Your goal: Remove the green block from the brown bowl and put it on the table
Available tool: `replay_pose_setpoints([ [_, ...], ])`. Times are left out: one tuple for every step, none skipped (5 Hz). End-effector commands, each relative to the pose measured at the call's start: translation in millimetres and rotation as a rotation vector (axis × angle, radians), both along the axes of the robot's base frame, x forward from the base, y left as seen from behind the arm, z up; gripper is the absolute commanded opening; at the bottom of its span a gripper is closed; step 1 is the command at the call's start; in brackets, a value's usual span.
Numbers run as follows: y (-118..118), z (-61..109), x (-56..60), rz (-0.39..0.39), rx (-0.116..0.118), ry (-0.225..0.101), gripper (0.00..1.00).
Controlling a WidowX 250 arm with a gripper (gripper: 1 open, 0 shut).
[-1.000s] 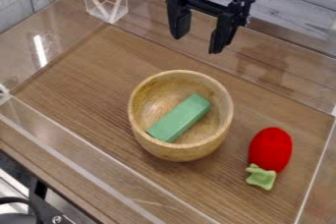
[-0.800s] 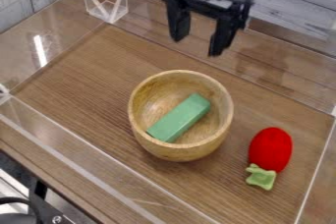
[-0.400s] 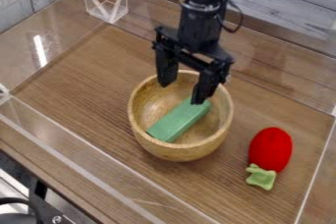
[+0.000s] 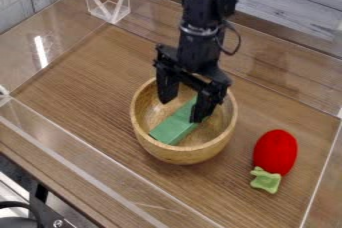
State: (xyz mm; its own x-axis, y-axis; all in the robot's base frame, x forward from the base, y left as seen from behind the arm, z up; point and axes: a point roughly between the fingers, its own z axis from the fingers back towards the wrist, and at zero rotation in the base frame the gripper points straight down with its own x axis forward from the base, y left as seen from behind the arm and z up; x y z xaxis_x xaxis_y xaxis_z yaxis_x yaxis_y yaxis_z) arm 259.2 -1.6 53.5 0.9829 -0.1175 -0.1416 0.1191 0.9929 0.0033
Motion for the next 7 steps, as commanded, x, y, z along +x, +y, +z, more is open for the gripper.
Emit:
replay_pose_setpoints([
  [0.8, -2.3, 4.2, -0.012, 0.004, -0.033, 1.0],
  [1.8, -9.0, 5.2, -0.012, 0.006, -0.031, 1.0],
  [3.3, -12.7, 6.1, -0.008, 0.006, -0.033, 1.0],
  [4.6, -15.7, 7.1, -0.003, 0.006, -0.035, 0.0],
  [4.6, -8.5, 6.2, 0.004, 0.002, -0.052, 0.0],
  [4.1, 0.8, 4.8, 0.012, -0.002, -0.073, 0.0],
  [3.7, 9.0, 3.6, 0.016, -0.005, -0.09, 0.0],
])
